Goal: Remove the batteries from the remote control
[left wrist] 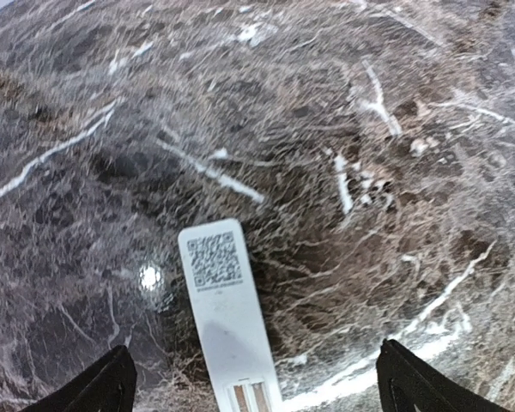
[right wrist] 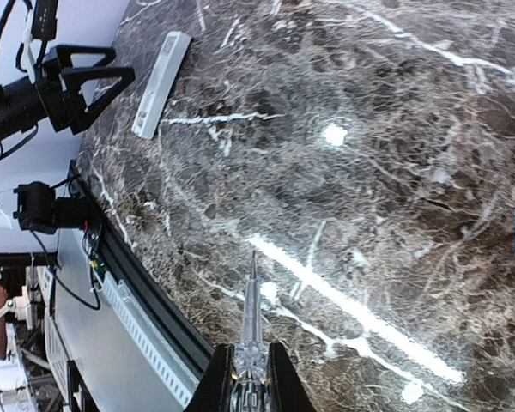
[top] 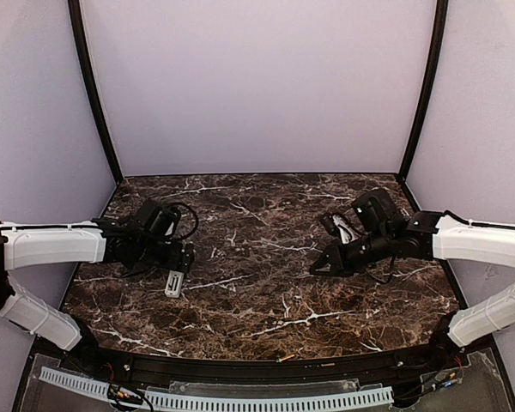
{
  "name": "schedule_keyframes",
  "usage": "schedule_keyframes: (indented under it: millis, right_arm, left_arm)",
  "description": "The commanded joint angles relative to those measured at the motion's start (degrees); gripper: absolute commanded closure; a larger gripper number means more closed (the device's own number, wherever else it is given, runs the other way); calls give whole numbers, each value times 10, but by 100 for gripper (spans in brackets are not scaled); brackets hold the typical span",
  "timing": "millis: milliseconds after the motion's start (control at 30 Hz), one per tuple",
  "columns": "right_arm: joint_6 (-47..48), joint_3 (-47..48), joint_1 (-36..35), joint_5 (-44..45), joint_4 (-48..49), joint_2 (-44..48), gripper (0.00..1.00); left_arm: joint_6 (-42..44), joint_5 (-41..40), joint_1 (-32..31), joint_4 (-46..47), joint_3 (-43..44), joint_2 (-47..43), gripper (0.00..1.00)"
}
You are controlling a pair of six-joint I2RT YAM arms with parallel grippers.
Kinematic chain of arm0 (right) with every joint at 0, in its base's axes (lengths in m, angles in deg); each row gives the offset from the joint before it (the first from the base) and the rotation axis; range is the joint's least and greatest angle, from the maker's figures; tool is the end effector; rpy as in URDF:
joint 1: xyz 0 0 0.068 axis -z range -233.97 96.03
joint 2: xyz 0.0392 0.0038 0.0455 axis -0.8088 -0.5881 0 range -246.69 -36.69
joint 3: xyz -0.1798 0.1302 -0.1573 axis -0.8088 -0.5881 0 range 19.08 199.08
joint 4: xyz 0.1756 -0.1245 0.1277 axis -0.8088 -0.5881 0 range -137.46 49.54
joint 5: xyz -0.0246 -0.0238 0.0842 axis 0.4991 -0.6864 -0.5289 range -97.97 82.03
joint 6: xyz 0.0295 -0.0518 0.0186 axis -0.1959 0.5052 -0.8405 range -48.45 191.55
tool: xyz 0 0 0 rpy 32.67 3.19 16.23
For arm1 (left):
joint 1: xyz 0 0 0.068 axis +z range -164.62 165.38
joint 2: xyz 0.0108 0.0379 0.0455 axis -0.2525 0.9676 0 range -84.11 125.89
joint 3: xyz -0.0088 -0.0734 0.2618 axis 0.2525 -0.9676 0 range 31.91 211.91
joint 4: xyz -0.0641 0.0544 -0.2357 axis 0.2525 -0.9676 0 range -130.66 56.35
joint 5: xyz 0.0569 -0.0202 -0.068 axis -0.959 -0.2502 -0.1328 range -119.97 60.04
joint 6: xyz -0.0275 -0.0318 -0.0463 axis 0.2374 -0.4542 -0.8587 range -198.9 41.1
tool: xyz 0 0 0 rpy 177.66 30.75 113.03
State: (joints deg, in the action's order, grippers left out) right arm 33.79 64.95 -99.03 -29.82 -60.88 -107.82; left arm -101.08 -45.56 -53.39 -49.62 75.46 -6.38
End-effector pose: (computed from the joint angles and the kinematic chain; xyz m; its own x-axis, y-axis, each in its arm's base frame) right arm 0.1667 0.1921 0.2329 -0.9144 -0.1114 -0.3892 -0.3549 0.6830 0.6384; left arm 0.2165 -0.1574 0.1973 -0.7312 0.1210 -0.6713 0.2081 0.9768 -0.0506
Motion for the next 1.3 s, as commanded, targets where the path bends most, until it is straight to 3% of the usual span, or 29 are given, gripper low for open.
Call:
schedule_keyframes:
  millis: [0, 300, 600, 1033, 1267]
  right_arm:
    - [53, 49, 0, -114, 13, -46, 100]
    - [83, 99, -7, -200, -21, -126, 100]
    - [75, 97, -42, -217, 3, -138, 100]
    - [65, 105, -57, -222, 21, -152, 100]
    - [62, 110, -60, -221, 21, -153, 100]
  left_arm:
    - [94, 62, -9, 28, 20, -24, 4]
    - [199, 259, -131, 170, 64, 17, 10]
    - [248, 434, -166, 220, 107, 83, 18]
    - [270, 500, -191, 200, 125, 119, 28]
    - [278, 494, -194, 183, 134, 138, 45]
